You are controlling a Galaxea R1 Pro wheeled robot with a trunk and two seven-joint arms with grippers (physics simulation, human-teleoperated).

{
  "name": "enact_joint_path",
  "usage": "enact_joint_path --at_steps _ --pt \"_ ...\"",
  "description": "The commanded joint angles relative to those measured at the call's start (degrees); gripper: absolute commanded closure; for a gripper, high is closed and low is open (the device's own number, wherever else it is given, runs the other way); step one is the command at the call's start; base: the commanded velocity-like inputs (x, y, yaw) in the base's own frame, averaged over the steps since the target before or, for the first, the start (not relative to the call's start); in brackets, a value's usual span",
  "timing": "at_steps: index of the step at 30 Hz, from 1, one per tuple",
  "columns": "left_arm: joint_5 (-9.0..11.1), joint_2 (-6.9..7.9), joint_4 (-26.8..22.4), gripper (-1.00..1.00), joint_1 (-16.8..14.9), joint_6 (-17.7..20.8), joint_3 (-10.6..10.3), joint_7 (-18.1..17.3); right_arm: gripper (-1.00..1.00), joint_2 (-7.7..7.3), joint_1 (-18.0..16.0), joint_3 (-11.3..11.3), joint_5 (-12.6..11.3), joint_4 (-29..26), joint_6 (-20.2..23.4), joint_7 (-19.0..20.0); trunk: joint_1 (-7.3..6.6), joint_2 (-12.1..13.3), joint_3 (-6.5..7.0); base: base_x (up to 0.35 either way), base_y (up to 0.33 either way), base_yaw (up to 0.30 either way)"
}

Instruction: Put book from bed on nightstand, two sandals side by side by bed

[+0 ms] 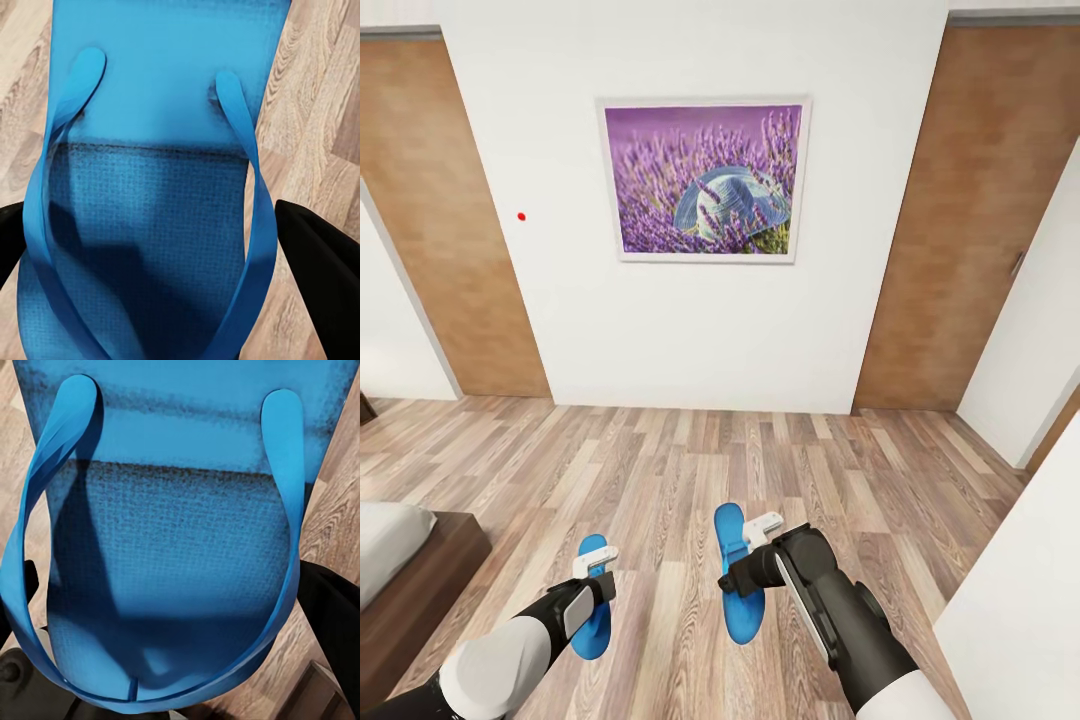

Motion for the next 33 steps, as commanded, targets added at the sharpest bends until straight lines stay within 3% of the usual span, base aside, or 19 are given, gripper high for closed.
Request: enact_joint_path --at_steps 1,33 --pt "-0.36 -0.05 -0.15 1.0 -0.04 0.32 0.19 0.08 1.0 0.0 -0.07 0.01 0.59 -0.04 0.2 0.47 -0.21 0.35 0.1 0.0 0.0 0.0" --pt "-0.26 -0.04 -0.17 1.0 -0.04 0.41 0.19 -0.18 1.0 0.0 -0.02 0.02 0.59 0.04 0.2 0.47 -7.24 13.18 5.84 0.0 0.0 0.0"
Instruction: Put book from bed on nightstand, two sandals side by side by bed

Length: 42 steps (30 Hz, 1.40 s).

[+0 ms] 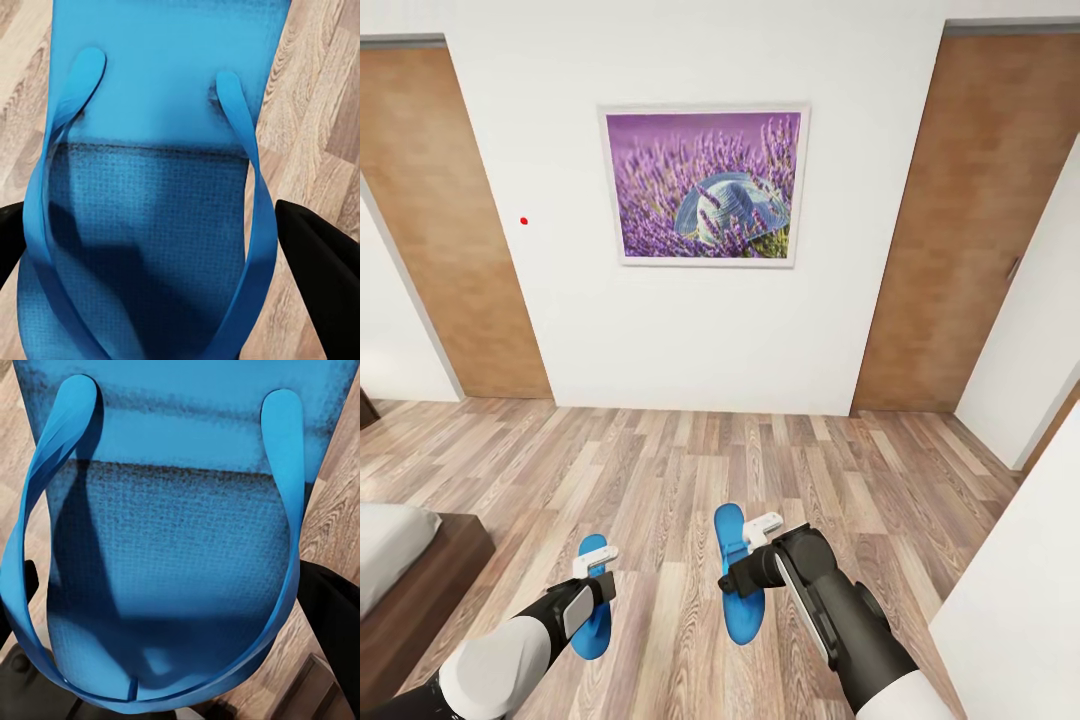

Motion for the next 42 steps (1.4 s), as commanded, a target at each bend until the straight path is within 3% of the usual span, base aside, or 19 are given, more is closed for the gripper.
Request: enact_joint_path --at_steps 1,14,28,42 --pt "-0.34 -0.05 -0.14 1.0 -0.04 0.32 0.18 0.07 1.0 0.01 -0.05 0.01 0.59 -0.05 0.2 0.47 -0.2 0.31 0.07 0.0 0.0 0.0" --pt "-0.35 0.0 -0.08 1.0 -0.04 0.35 0.18 -0.06 1.0 -0.03 -0.06 0.01 0.59 0.03 0.2 0.47 -3.04 5.51 2.4 0.0 0.0 0.0" --pt "-0.28 0.03 -0.01 1.0 0.89 -1.07 0.18 -0.27 1.0 -0.19 0.28 -0.25 0.65 0.52 0.2 0.57 -3.04 5.51 2.4 0.0 0.0 0.0" --pt "-0.34 -0.05 0.33 1.0 6.52 -6.61 0.21 -0.37 1.0 -0.18 4.48 -0.21 0.61 3.18 -4.87 -0.05 -3.04 5.51 2.4 0.0 0.0 0.0"
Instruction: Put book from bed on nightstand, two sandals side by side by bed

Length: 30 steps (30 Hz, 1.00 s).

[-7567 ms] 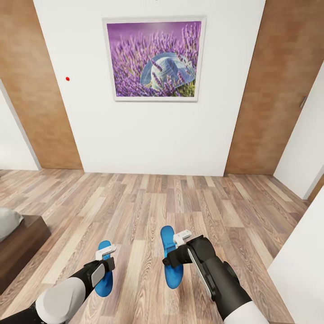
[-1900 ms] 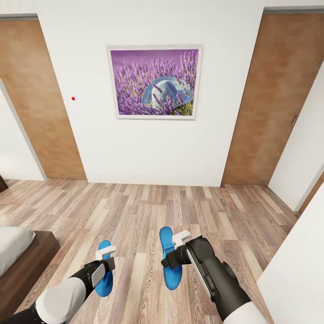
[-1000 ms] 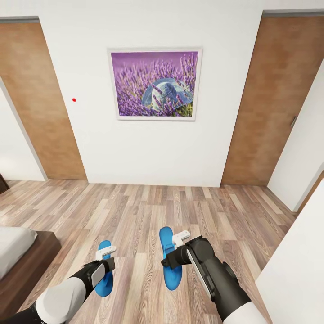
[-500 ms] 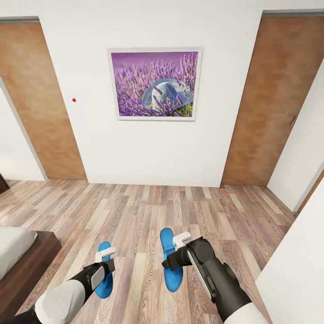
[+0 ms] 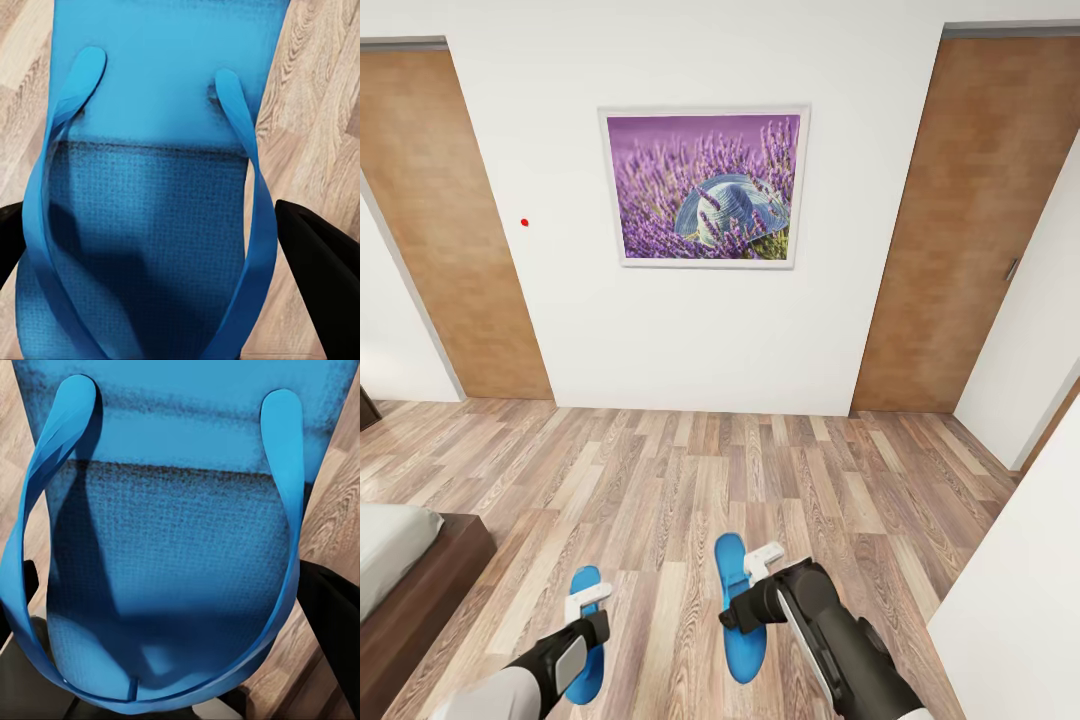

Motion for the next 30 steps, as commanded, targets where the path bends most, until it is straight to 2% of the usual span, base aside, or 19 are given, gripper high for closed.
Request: enact_joint_path --at_steps 1,11,16,22,30 --pt "-0.59 -0.05 -0.05 1.0 0.41 -0.2 0.32 0.15 1.0 0.01 0.22 -0.01 0.59 -0.02 0.13 0.5 0.04 -0.13 -0.12 0.0 0.0 0.0" --pt "-0.41 -0.01 -0.11 1.0 1.16 -0.56 0.35 0.23 1.0 -0.08 0.73 -0.17 0.63 1.0 -0.08 0.55 0.04 -0.13 -0.12 0.0 0.0 0.0" --pt "-0.34 -0.04 -0.12 1.0 1.2 -0.6 0.35 0.27 1.0 -0.07 0.76 -0.14 0.66 1.64 -2.42 0.42 0.04 -0.13 -0.12 0.0 0.0 0.0" --pt "-0.33 0.0 -0.21 1.0 1.29 -0.6 0.35 0.19 1.0 -0.07 0.74 -0.1 0.66 1.83 -3.28 0.38 0.04 -0.13 -0.12 0.006 0.0 0.0" --pt "-0.33 0.04 -0.27 1.0 1.38 -0.61 0.35 0.07 1.0 -0.05 0.77 0.06 0.72 1.89 -3.59 0.36 0.04 -0.13 -0.12 0.206 0.044 0.0"
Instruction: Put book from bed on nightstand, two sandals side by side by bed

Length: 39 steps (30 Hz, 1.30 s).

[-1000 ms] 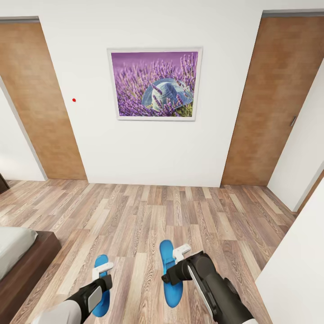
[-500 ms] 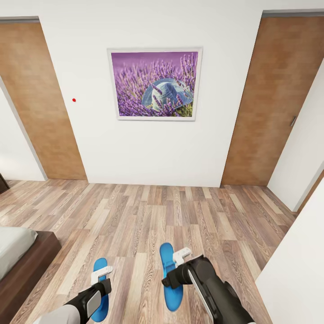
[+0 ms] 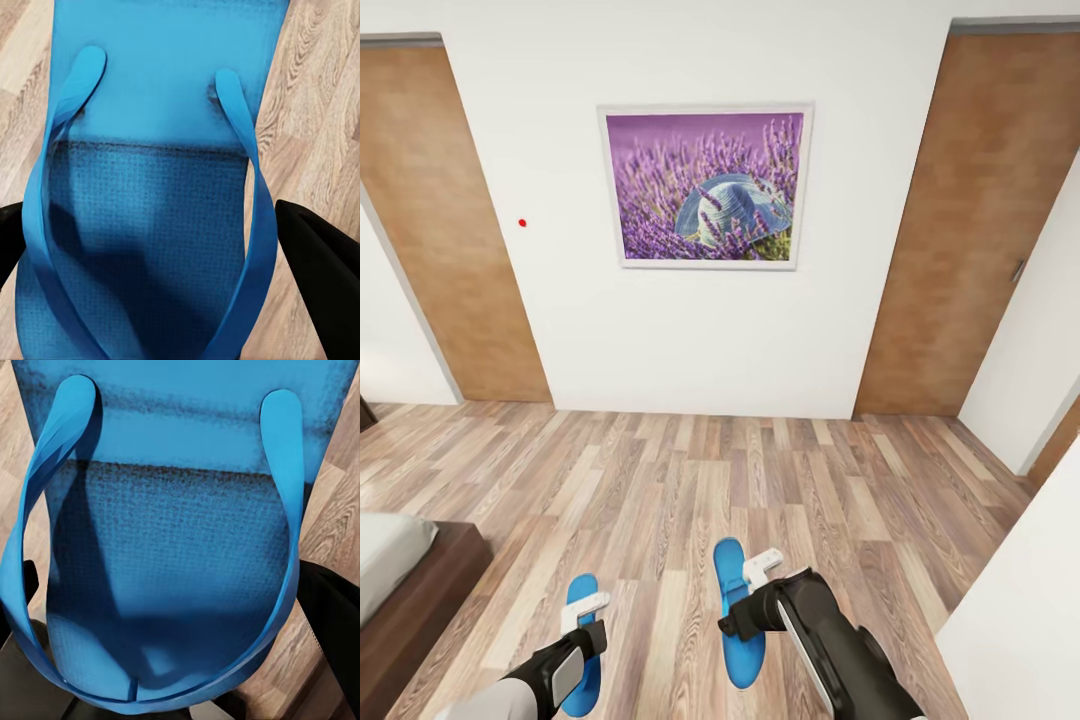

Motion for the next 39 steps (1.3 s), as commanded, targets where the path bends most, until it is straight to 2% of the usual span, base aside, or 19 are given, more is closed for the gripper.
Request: enact_joint_path --at_steps 1,35,39 --pt "-0.64 -0.03 -0.02 1.0 -0.05 -0.03 0.32 0.16 1.0 0.0 -0.05 0.01 0.56 -0.06 0.18 0.45 0.07 -0.12 -0.12 0.297 0.078 0.0" --pt "-0.77 -0.03 0.18 1.0 0.47 -0.04 0.28 0.1 1.0 -0.06 -0.04 -0.17 0.41 0.82 0.03 0.52 0.07 -0.12 -0.12 0.334 0.01 0.0" --pt "-0.73 -0.03 0.2 1.0 1.66 -0.38 0.29 0.08 1.0 -0.08 0.16 -0.29 0.41 1.48 -0.02 0.48 0.07 -0.12 -0.12 0.339 0.0 0.0"
